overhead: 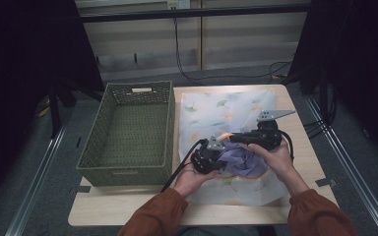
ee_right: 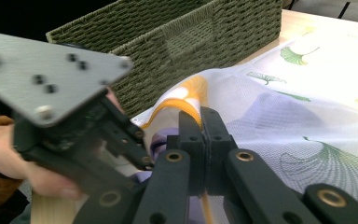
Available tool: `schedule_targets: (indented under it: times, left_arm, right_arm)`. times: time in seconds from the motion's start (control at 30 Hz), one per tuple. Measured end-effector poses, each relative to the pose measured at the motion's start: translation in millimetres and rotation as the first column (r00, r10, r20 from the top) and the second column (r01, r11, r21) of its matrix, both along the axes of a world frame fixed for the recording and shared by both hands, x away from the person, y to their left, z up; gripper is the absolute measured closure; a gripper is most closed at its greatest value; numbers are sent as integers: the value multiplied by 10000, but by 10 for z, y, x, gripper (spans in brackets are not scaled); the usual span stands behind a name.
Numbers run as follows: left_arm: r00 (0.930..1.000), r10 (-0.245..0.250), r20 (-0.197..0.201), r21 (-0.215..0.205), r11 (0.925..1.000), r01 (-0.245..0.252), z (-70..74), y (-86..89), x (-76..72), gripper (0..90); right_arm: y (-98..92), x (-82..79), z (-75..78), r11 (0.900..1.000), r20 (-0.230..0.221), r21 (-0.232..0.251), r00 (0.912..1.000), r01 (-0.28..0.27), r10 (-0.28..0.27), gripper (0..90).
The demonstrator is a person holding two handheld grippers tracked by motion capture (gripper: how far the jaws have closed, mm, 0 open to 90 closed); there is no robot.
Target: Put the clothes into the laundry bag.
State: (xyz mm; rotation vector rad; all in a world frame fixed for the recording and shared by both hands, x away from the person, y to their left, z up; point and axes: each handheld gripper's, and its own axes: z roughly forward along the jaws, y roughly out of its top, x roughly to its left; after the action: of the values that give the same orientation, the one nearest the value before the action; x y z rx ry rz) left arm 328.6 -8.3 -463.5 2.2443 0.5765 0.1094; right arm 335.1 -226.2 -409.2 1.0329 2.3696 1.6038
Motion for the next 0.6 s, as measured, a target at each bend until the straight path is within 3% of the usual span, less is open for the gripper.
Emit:
schedule_targets:
  times: [0.07, 0.2, 0.33, 0.4, 0.5, 0.6]
  left_arm:
    - [9997, 253, 1, 106, 9996, -253, -63, -28, 25, 862]
    - [9994, 285, 179, 160, 9995, -288, -133, -71, 27, 806]
    - [9996, 209, 169, 78, 9997, -210, -162, -86, -6, 626]
    - [9993, 227, 286, -34, 9997, -226, -168, -88, -48, 544]
    - [9997, 254, 67, -353, 9991, -251, -130, -56, -75, 446]
    - [9990, 233, 384, -736, 9971, -204, -56, 8, -93, 468]
  right_arm:
    - [-1, 2, -9, 10000, -75, -20, 10000, 43, -43, 893]
    - [-7, 5, -14, 10000, -108, -49, 9999, 51, -52, 893]
    - [-15, 6, -18, 10000, -112, -47, 9999, 63, -63, 893]
    - [-15, 5, -18, 10000, -113, -60, 9999, 62, -62, 893]
    - [-17, 6, -20, 10000, -100, -72, 9999, 45, -46, 893]
    - [-23, 8, -23, 9999, -104, -89, 9999, 79, -80, 893]
